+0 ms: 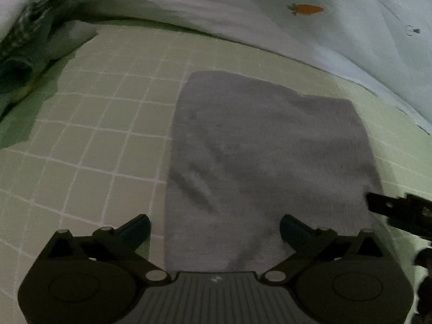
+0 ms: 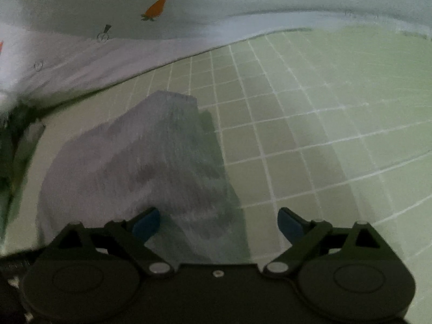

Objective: Fold clothes
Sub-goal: 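Grasp the folded sweatpants with both grippers and lift them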

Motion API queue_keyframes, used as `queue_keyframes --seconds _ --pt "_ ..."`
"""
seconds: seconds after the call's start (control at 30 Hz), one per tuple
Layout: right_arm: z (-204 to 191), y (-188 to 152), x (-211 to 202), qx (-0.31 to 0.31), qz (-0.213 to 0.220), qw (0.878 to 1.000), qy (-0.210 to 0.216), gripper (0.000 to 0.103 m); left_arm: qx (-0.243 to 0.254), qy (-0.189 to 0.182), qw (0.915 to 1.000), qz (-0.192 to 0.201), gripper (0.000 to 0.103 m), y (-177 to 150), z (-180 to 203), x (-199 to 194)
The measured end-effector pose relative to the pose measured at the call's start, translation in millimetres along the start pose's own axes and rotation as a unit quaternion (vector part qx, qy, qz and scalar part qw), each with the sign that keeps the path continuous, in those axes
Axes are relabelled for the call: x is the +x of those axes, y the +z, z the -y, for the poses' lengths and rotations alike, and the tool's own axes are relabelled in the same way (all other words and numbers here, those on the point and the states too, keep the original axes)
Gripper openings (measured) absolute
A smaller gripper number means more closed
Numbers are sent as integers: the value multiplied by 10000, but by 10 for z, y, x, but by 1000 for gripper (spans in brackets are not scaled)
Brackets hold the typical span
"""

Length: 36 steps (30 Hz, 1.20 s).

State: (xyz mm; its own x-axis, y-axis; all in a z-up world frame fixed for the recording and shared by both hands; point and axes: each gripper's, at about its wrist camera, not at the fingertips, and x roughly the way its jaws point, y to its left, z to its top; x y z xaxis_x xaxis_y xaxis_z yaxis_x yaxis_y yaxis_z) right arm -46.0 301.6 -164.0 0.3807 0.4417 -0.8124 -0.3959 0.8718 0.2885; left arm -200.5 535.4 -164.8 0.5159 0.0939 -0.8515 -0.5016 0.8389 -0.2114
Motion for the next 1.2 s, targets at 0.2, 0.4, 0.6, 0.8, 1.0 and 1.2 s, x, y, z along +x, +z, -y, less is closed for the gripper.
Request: queue_keyframes --seconds 0.2,0.4,0.6,0.8,1.0,1.2 --pt "-241 -50 89 -370 80 9967 724 83 -393 -496 9980 -2 30 -53 22 -58" --pt "-404 -199 -97 -66 62 9900 1408 28 -744 -877 9934 29 24 -135 105 -288" --pt "-319 -257 -742 -163 314 9791 2005 20 -1155 -1075 9856 607 20 -325 225 -946" --pt "-273 -188 -1179 -261 464 9588 2790 20 -1342 -699 9795 1331 20 -459 343 -1590" --pt "-708 50 -1450 -694 629 9341 3444 20 -1402 -363 9681 2046 20 -331 126 -2108" --pt "-1642 330 -1531 -1070 952 9129 3823 20 -1322 -327 9581 2519 20 168 -608 -2515"
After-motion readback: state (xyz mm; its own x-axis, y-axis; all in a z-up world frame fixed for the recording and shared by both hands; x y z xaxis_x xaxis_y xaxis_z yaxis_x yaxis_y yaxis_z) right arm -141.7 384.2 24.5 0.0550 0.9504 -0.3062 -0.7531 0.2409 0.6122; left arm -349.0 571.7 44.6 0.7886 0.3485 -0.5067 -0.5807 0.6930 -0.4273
